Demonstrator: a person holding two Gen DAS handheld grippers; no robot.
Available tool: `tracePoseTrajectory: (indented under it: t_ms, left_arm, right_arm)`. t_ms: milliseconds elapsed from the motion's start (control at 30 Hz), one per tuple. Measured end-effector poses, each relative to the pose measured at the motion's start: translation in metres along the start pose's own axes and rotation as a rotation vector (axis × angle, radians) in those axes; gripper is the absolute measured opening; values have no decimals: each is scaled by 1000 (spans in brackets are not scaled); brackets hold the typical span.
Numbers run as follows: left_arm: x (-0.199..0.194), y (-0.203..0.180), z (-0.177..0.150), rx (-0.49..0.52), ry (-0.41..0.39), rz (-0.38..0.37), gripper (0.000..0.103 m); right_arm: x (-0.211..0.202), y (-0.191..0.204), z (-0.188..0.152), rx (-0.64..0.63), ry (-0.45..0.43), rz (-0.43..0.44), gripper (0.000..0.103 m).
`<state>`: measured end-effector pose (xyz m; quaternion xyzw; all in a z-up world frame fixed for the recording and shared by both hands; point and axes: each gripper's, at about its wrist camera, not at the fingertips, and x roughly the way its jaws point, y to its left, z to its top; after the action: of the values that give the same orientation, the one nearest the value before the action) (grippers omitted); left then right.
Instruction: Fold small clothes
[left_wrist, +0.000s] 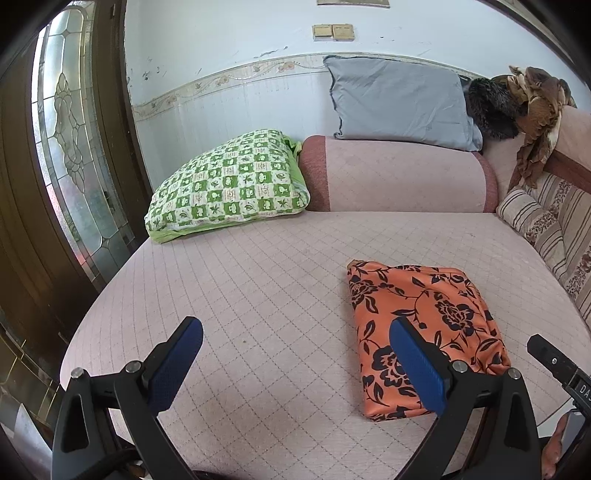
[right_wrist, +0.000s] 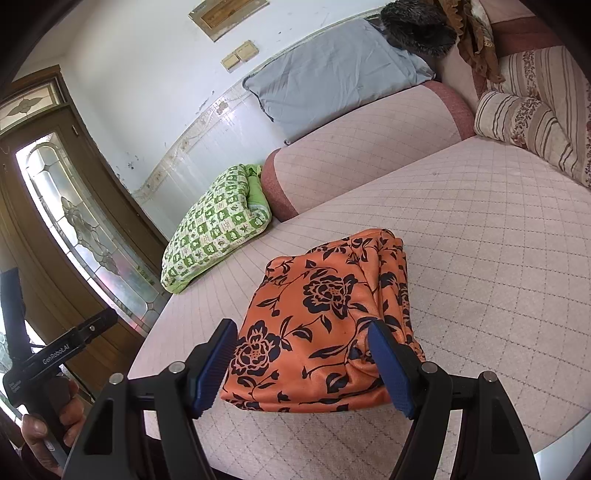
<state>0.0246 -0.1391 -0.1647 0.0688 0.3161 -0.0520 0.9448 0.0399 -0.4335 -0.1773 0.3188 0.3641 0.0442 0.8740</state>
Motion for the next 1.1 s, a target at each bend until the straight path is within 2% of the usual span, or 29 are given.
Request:
tracePoseTrajectory:
  t_ms: [700, 1100]
  left_arm:
    - [11, 0, -7, -4, 28, 12, 101]
    - [15, -2, -12, 6, 40, -11, 101]
  right_arm:
    - [2, -2, 0, 8, 9, -7, 76]
    - [3, -5, 1, 16, 7, -10, 76]
